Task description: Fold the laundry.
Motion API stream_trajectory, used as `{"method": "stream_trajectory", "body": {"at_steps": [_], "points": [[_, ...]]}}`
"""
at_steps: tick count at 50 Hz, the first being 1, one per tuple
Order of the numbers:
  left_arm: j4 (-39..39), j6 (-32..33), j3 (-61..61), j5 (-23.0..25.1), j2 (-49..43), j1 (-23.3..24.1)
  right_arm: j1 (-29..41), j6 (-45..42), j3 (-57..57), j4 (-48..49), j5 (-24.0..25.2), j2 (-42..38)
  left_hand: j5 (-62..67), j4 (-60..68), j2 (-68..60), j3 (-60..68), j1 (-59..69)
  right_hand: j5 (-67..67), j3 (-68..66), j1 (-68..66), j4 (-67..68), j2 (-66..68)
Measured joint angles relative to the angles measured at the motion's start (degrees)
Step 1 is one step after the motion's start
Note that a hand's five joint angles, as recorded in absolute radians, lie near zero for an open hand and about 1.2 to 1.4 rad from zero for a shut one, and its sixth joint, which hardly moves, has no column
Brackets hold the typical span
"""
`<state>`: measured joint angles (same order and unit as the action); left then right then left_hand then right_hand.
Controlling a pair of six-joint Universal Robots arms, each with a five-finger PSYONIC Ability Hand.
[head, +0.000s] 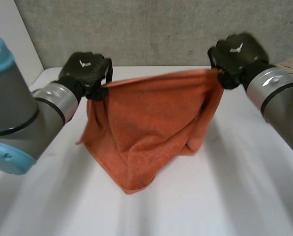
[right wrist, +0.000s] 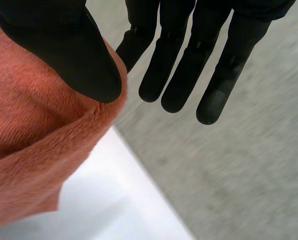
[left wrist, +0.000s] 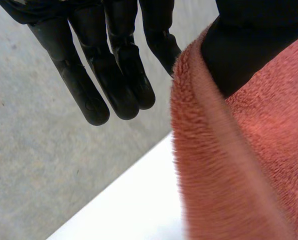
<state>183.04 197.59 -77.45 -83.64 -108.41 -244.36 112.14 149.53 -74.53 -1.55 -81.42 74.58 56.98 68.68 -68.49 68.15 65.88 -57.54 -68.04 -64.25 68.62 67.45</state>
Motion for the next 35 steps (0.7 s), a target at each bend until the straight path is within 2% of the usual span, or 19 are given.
{"method": "stream_trajectory", "body": {"at_steps": [6,11,16,18,19,22,27,31,35], "points": [[5.66,6.63,2.91,-0.01,-7.84,-1.34,0.38,-0.72,5.95,-3.21,0.39,-8.99,0.00,0.00,-0.01,0.02,0.00,-0.16,0.00,0.00,0.00,0.00],[12.46,8.97,10.31,0.02,-13.61,-1.99,0.77,1.78,13.23,2.52,0.00,-16.22,0.00,0.01,-0.04,0.12,0.00,-0.29,-0.18,0.00,0.01,0.05],[24.10,8.82,22.38,0.17,-16.60,-2.10,0.84,6.59,21.30,19.97,-3.99,-19.86,0.06,0.04,-0.14,0.24,0.00,-0.29,-0.23,0.00,0.10,0.33],[28.02,8.50,25.32,0.16,-16.57,-2.01,0.88,7.56,22.67,25.35,-5.34,-19.84,0.00,0.04,-0.14,0.24,0.00,-0.29,-0.24,0.00,0.10,0.33],[31.09,8.13,27.14,0.15,-16.08,-1.89,0.94,8.51,23.82,31.72,-6.76,-19.28,0.00,0.04,-0.14,0.24,0.00,-0.29,-0.24,0.01,0.10,0.33],[35.54,6.86,28.59,0.07,-13.89,-1.69,1.03,9.31,24.39,38.65,-7.92,-17.63,0.00,0.04,-0.14,0.24,0.00,-0.29,-0.24,0.00,0.10,0.33],[36.55,4.15,24.44,-0.02,-8.70,-1.61,1.00,9.68,22.30,41.36,-7.40,-14.04,0.00,0.04,-0.14,0.24,0.00,-0.40,-0.24,0.00,0.10,0.33],[34.10,2.66,17.73,-0.03,-4.21,-1.54,0.93,9.64,17.96,38.91,-5.86,-10.89,0.51,0.04,-0.14,0.24,0.00,-0.70,-0.24,0.00,0.11,0.33],[29.68,2.16,5.58,0.05,1.61,-1.40,0.57,9.30,9.72,31.55,-3.58,-8.06,0.52,0.04,-0.14,0.25,0.00,-0.77,-0.24,0.00,0.10,0.33]]}}
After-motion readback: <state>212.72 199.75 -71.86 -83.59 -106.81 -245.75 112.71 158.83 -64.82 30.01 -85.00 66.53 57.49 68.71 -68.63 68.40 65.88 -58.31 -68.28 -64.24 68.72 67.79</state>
